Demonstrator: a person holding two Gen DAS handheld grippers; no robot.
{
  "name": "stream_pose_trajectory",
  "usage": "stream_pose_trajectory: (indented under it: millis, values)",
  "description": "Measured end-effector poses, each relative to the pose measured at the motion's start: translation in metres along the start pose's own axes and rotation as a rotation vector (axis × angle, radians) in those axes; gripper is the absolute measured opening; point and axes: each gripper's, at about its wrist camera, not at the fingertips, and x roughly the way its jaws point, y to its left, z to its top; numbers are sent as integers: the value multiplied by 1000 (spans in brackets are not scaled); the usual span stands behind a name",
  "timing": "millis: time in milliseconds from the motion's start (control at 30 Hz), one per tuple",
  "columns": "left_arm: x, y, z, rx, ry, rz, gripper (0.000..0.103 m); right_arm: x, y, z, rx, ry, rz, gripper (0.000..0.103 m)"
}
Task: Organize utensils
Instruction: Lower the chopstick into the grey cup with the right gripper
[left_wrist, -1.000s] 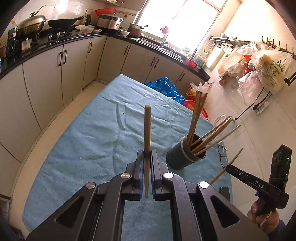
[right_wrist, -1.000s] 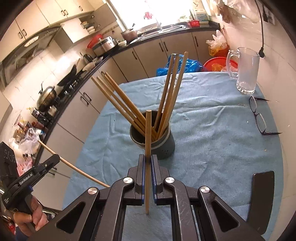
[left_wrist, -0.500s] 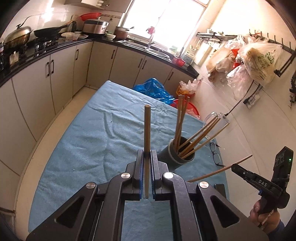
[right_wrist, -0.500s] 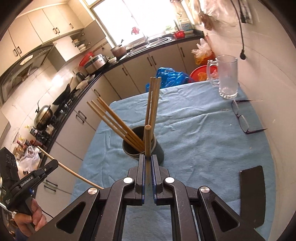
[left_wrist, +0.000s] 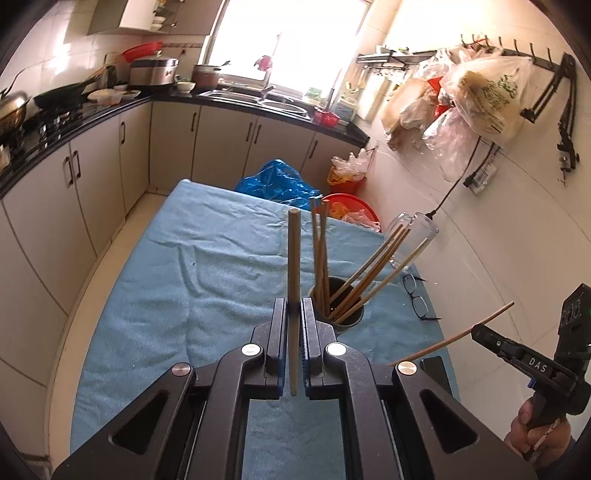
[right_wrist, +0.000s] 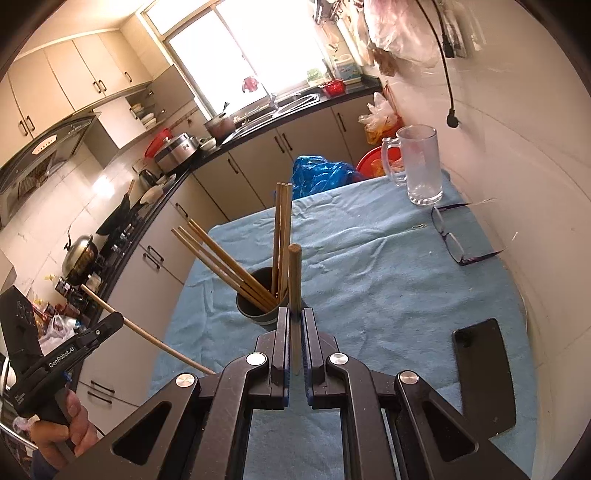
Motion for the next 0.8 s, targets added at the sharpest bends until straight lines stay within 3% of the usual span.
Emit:
stream_pose_trajectory:
  millis: [800]
  values:
    - [6, -14, 35, 97, -30, -31, 6, -7, 25, 29, -16, -82, -3, 6]
